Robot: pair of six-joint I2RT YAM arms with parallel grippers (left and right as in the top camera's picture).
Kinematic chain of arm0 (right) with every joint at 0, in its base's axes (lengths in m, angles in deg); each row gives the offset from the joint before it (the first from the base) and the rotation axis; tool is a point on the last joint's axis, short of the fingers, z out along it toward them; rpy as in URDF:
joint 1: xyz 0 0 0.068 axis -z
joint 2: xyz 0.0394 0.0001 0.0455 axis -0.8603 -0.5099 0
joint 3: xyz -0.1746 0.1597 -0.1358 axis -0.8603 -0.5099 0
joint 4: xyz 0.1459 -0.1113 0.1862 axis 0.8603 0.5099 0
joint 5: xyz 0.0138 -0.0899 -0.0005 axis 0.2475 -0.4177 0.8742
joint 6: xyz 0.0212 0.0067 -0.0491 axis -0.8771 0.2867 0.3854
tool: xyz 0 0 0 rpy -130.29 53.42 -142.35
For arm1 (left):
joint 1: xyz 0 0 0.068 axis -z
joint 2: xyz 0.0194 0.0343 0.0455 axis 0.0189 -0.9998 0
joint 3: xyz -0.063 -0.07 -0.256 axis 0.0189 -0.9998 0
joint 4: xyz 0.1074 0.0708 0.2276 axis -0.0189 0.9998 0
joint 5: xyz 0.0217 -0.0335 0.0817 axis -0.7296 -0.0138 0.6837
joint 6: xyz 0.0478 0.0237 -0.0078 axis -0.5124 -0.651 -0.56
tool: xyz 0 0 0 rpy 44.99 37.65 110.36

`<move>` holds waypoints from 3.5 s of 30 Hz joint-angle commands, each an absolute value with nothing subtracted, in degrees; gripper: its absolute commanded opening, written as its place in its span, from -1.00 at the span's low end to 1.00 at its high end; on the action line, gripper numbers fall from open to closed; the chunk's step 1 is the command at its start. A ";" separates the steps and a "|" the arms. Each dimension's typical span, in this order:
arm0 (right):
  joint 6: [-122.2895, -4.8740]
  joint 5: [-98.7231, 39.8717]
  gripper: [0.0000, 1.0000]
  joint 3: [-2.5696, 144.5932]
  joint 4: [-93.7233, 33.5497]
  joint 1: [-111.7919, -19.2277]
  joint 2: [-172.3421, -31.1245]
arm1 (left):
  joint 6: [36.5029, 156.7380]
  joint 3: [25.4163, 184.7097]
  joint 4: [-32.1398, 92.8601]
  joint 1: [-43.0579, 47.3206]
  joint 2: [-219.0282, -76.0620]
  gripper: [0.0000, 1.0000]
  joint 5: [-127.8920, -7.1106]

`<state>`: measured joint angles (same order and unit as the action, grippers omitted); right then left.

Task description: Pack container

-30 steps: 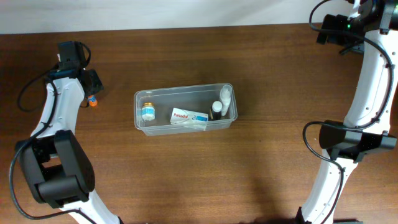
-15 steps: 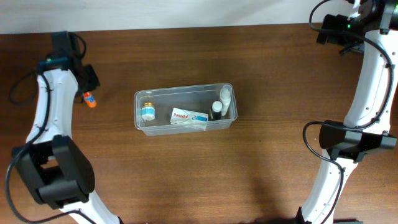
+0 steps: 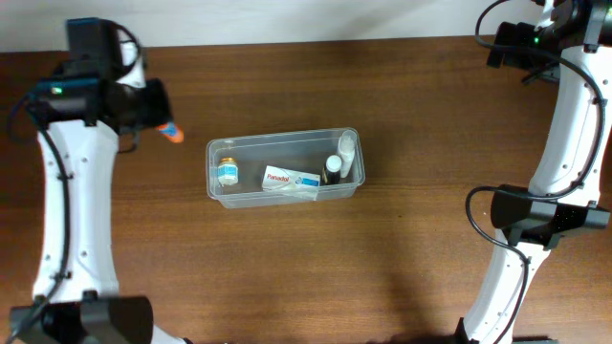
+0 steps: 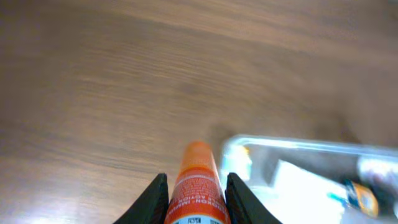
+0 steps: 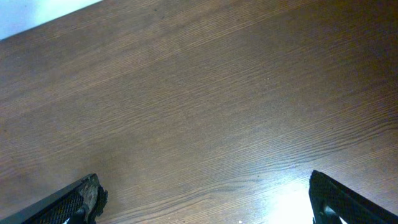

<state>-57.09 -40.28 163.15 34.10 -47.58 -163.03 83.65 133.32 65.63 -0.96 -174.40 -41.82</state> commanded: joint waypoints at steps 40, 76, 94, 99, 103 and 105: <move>-57.48 -40.76 0.97 163.04 34.42 -47.36 -162.48 | 77.68 104.67 48.84 14.45 -172.76 -0.53 -40.51; -57.51 -40.78 0.97 163.04 34.42 -47.36 -162.48 | 77.68 96.54 41.58 14.43 -172.76 0.15 -35.37; -57.51 -40.76 0.97 163.04 34.42 -47.36 -162.48 | 77.66 114.24 50.87 14.36 -172.12 0.58 -35.50; -57.51 -40.76 0.97 163.04 34.42 -47.36 -162.48 | 77.68 123.93 58.89 12.79 -170.99 0.99 -35.35; -57.51 -40.78 0.97 163.04 34.42 -47.36 -162.48 | 78.77 128.36 65.10 9.95 -167.53 0.99 -34.85; -57.51 -40.76 0.97 163.04 34.42 -47.36 -162.48 | 82.38 128.47 67.33 8.26 -164.25 0.99 -32.22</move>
<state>-57.09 -40.28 163.15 34.10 -47.58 -163.03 78.40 126.55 64.80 10.89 -170.29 -35.57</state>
